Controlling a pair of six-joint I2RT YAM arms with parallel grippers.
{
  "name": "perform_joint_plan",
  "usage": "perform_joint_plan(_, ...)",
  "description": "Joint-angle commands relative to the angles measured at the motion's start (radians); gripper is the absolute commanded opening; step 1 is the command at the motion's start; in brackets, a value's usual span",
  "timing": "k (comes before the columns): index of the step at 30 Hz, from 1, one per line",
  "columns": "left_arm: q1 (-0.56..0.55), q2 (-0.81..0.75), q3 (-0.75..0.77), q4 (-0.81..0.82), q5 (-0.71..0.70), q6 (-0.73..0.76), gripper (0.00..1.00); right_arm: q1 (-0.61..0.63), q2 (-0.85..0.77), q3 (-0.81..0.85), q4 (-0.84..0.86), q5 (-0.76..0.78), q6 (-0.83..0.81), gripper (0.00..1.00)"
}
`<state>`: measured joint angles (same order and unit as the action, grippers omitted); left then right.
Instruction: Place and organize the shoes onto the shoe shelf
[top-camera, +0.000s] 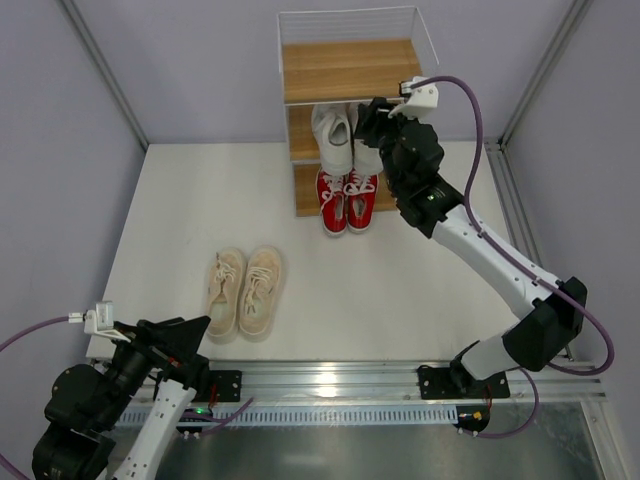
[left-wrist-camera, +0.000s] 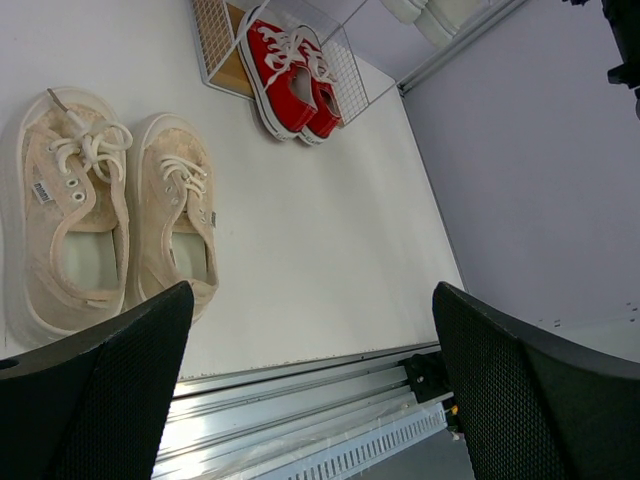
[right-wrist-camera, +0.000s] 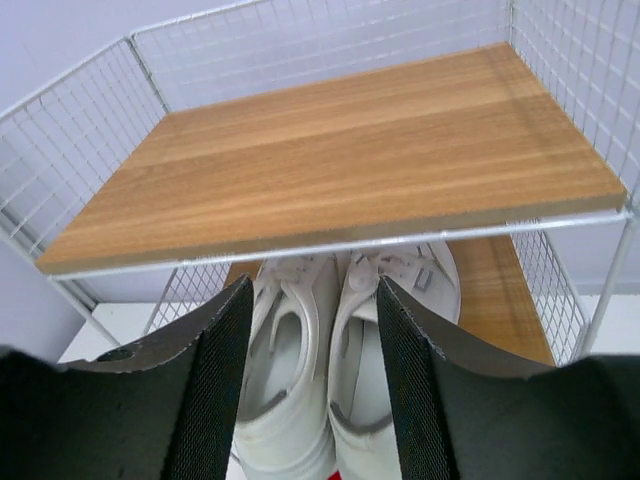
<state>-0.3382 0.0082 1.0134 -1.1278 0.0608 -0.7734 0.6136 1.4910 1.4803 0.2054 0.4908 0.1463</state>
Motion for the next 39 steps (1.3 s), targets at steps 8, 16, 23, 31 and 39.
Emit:
perform_joint_plan(8,0.002,-0.053,0.019,0.016,-0.001,0.013,1.0,0.268,-0.38,-0.4,0.051,0.176,0.019,0.57)
perform_joint_plan(16,0.001,-0.053,-0.006,0.063,0.014,-0.001,1.0,0.616,-0.258,-0.476,-0.142,0.217,0.235,0.75)
perform_joint_plan(23,0.001,-0.053,0.036,-0.026,-0.052,0.0,1.0,0.732,0.023,-0.333,-0.172,0.057,0.441,0.76)
perform_joint_plan(31,0.001,-0.053,0.097,-0.115,-0.142,0.022,1.0,0.776,0.239,-0.201,-0.196,-0.023,0.564,0.76)
perform_joint_plan(39,0.002,-0.054,0.087,-0.121,-0.144,0.037,1.0,0.801,0.328,-0.141,-0.482,0.133,0.769,0.76)
